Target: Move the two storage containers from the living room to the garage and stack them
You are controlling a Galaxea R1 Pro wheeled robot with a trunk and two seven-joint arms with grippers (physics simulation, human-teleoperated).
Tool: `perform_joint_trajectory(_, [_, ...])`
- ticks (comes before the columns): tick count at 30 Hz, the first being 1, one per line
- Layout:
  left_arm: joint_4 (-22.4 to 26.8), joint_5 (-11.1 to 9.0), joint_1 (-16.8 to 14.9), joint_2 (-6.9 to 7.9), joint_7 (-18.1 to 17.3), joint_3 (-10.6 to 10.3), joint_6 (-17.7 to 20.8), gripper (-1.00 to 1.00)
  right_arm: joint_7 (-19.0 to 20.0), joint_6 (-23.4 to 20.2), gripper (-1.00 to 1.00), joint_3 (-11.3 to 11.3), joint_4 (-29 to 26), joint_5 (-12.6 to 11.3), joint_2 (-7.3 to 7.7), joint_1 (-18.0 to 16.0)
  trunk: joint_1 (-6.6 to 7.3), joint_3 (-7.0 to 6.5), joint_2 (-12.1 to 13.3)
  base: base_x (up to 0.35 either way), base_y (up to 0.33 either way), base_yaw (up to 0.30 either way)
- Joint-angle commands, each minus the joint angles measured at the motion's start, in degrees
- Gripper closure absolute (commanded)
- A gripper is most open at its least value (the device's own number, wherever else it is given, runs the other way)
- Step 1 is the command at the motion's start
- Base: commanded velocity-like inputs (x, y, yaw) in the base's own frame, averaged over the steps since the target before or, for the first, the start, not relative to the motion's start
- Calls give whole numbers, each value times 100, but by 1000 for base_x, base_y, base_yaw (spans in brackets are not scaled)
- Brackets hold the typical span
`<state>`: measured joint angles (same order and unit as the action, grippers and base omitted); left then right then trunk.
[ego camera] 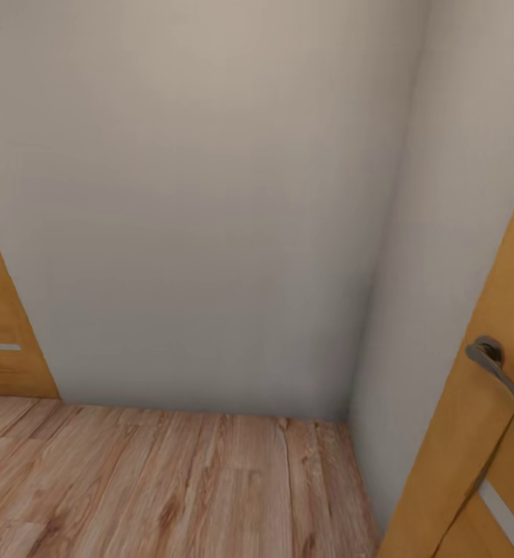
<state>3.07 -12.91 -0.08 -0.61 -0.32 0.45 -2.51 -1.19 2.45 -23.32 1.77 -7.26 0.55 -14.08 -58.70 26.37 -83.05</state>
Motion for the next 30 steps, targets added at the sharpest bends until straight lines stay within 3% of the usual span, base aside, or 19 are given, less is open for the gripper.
perform_joint_trajectory(1, [1, -36, -1, -1, -3, 2, -13, -100, -4, 26, -100, -49, 16, -58, -3, -7, -3, 5, -3, 322, 0, 0])
perform_joint_trajectory(12, [1, -36, -1, -1, -3, 3, -13, -100, -11, 42, -100, -42, 16, -63, -3, -7, -3, 5, -3, 322, 0, 28])
perform_joint_trajectory(30, [1, -36, -1, -1, -3, 7, -21, -100, -13, 70, -100, -41, 16, -65, 32, -7, -3, 5, -3, 318, 0, 265])
